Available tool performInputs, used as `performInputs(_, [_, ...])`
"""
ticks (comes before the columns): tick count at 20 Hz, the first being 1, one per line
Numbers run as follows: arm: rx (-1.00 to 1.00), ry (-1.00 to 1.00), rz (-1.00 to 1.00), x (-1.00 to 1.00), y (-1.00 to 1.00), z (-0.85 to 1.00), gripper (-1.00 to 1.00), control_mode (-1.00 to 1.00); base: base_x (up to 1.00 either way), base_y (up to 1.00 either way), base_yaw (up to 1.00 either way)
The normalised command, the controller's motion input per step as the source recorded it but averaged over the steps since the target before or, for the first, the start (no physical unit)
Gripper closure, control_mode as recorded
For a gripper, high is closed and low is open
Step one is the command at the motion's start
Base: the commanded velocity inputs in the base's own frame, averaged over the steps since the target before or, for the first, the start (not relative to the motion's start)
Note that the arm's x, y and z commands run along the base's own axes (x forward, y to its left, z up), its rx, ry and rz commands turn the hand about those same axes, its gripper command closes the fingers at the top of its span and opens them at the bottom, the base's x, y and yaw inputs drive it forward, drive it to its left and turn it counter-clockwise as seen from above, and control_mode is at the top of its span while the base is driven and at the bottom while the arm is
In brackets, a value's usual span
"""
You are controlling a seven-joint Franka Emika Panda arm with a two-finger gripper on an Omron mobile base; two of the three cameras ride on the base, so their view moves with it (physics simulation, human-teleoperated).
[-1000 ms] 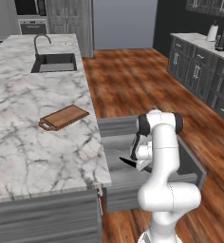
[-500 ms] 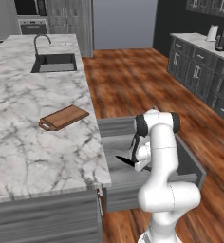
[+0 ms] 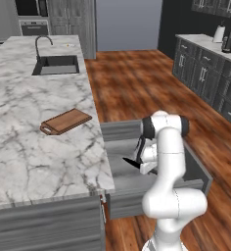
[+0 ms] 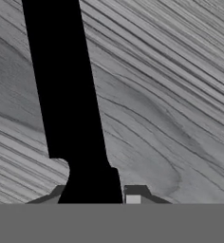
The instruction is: Pick up the knife from the drawer and place it on the cutting board. Then place the meat from the plate to the cutting board.
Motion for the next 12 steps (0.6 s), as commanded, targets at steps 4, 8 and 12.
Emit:
performInputs(4, [0.00, 0.08, -0.06, 0.00, -0.19, 0.54, 1.00, -1.00, 0.00, 0.00, 0.00])
performInputs(8, [0.00, 0.11, -0.04, 0.00, -0.20, 0.79, 1.00, -1.00, 0.00, 0.00, 0.00])
performInputs(12, [0.00, 0.07, -0.02, -0.09, -0.04, 0.88, 1.00, -1.00, 0.00, 0.00, 0.00])
